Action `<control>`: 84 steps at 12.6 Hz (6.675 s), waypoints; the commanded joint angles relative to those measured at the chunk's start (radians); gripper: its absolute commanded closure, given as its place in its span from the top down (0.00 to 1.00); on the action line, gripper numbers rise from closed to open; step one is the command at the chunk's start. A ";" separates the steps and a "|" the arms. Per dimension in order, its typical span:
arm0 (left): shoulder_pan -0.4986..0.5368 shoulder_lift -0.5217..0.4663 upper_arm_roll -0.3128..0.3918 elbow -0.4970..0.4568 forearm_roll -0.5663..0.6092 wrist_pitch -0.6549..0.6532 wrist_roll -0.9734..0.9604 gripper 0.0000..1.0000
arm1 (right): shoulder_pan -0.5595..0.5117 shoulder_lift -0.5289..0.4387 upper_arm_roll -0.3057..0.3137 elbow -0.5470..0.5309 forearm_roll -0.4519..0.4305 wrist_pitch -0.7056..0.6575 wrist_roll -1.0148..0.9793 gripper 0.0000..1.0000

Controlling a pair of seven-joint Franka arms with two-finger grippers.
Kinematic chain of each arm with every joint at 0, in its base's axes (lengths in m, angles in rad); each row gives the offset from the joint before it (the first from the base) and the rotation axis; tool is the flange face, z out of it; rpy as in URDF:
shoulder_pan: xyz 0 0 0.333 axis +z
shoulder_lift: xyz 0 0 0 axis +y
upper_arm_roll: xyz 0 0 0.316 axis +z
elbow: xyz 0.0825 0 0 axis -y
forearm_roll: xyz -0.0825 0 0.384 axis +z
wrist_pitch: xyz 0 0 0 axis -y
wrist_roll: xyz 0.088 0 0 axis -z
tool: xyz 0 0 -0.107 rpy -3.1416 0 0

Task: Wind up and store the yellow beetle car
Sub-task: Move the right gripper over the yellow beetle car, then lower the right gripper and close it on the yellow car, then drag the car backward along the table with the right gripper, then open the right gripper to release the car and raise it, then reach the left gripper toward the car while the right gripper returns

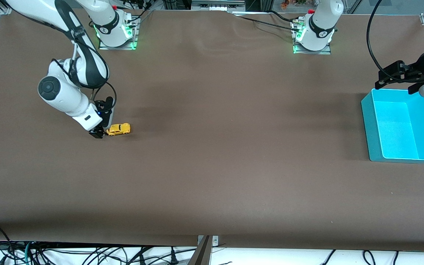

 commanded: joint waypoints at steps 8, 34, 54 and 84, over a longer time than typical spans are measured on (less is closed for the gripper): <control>-0.004 0.007 0.000 0.017 0.012 0.002 0.020 1.00 | -0.002 0.078 0.008 -0.012 -0.009 0.136 -0.048 0.79; -0.004 0.007 0.000 0.017 0.010 0.002 0.020 1.00 | -0.083 0.101 -0.020 -0.021 -0.008 0.133 -0.085 0.00; 0.010 0.025 0.002 0.018 -0.028 0.004 0.017 1.00 | -0.310 0.083 0.026 0.066 0.001 0.012 -0.245 1.00; 0.181 0.136 -0.067 -0.582 0.156 0.606 1.270 1.00 | -0.245 -0.364 0.088 0.575 0.041 -0.965 1.329 1.00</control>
